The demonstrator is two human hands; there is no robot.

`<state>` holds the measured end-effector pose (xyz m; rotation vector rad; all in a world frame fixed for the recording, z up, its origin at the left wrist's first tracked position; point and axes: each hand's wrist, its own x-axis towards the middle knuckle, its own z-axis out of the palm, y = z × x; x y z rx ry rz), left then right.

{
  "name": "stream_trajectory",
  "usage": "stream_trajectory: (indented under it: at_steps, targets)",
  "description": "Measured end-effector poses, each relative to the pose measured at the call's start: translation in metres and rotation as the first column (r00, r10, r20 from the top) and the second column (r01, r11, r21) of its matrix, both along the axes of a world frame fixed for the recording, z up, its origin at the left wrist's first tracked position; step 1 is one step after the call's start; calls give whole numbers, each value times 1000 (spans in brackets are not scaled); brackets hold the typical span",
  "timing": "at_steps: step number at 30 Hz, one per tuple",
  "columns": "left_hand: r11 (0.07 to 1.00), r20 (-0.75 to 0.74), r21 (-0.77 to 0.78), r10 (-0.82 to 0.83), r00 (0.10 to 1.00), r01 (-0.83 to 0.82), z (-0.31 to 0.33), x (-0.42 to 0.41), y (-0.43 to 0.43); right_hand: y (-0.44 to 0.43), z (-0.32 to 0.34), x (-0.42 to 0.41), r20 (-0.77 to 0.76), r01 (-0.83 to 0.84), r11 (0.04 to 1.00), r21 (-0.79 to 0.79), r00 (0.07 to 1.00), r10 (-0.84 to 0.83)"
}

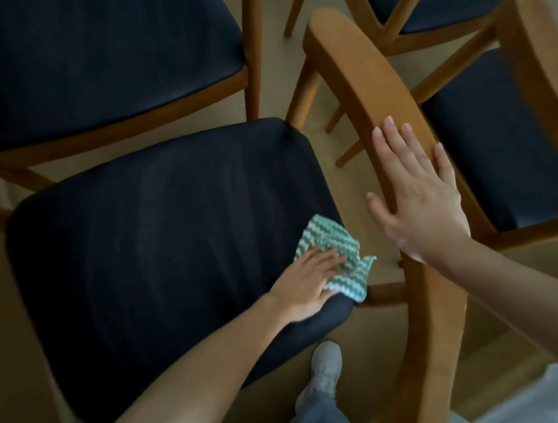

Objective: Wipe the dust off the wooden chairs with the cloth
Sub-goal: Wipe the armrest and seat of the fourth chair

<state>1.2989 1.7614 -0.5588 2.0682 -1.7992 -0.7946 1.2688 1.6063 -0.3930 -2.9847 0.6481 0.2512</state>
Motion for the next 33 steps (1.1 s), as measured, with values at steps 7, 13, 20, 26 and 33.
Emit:
stream_trajectory:
  at_steps: [7,13,20,26,33]
  targets:
    - [996,-88,90,-13,996,21,4,-53,51,2,4,0,-3,2,1000,11,1000,-2]
    - [983,-164,174,-23,986,52,9,-73,77,1,5,-1,-20,0,1000,-3,1000,0]
    - [853,-498,523,306,811,-2,8,-92,117,1,7,-1,-32,1,1000,-7,1000,-1]
    - [877,-783,463,473,403,-130,55,-28,80,0,7,0,-41,0,1000,-2,999,0]
    - [752,-681,204,569,460,-627,101,151,-24,0,8,2,-59,6,1000,2,998,-5]
